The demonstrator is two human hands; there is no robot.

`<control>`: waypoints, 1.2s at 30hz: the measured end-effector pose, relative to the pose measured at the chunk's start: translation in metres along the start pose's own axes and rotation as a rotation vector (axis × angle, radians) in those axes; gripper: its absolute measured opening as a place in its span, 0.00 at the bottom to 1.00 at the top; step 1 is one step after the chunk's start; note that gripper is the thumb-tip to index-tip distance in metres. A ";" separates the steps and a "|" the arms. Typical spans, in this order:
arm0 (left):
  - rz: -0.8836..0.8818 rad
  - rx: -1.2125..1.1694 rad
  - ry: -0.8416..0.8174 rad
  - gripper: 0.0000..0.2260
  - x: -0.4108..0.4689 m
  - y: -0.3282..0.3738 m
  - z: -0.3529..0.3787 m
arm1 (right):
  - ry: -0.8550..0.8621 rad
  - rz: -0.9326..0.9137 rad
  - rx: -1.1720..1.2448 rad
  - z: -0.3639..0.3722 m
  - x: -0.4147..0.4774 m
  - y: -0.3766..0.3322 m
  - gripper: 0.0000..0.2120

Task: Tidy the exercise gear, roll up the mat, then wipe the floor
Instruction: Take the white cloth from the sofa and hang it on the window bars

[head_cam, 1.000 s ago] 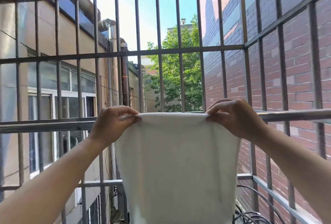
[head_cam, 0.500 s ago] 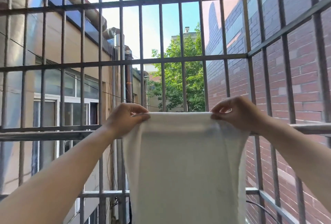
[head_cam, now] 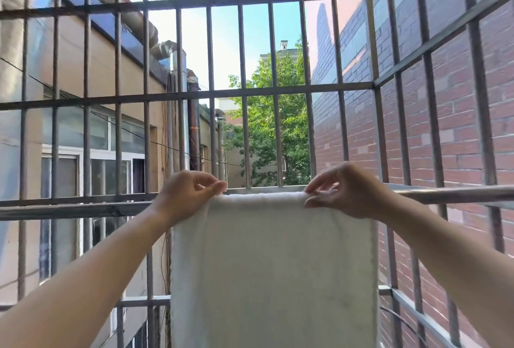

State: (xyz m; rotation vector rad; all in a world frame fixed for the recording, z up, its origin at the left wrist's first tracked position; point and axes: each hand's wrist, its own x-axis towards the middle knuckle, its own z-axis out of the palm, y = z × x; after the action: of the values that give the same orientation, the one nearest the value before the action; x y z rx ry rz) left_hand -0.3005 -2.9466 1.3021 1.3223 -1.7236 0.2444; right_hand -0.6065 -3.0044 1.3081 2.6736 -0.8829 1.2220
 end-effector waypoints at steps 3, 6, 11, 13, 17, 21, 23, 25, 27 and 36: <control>0.036 0.008 -0.030 0.12 -0.011 0.005 0.000 | 0.009 0.003 -0.004 0.000 -0.001 -0.002 0.11; 0.130 0.092 -0.048 0.11 -0.019 0.004 -0.003 | 0.038 0.012 -0.020 0.002 -0.002 -0.003 0.08; 0.120 0.064 0.034 0.08 -0.023 -0.003 -0.006 | 0.129 0.022 -0.060 0.002 -0.002 -0.006 0.03; 0.116 0.022 0.052 0.06 -0.022 0.000 -0.006 | 0.159 0.014 -0.072 0.000 -0.001 -0.007 0.03; 0.073 0.010 0.108 0.08 -0.009 0.012 -0.007 | 0.189 0.028 -0.067 -0.005 0.005 -0.002 0.03; 0.030 -0.012 0.117 0.06 0.007 0.019 -0.006 | 0.167 0.082 -0.002 -0.011 0.013 0.006 0.03; 0.017 -0.030 0.106 0.05 0.014 0.020 -0.005 | 0.156 0.101 0.032 -0.013 0.016 0.010 0.04; 0.002 -0.036 0.089 0.04 0.018 0.021 -0.003 | 0.150 0.108 0.048 -0.013 0.020 0.014 0.04; -0.018 -0.031 0.061 0.03 0.020 0.019 0.000 | 0.136 0.110 0.049 -0.013 0.022 0.015 0.05; 0.009 -0.018 -0.116 0.02 0.017 0.005 0.003 | 0.036 0.083 0.070 0.000 0.010 -0.003 0.04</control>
State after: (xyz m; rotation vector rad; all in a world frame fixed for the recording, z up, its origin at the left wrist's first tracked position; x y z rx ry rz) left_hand -0.3067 -2.9578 1.3145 1.3389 -1.8248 0.1596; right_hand -0.5998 -3.0068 1.3159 2.6841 -0.9725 1.3379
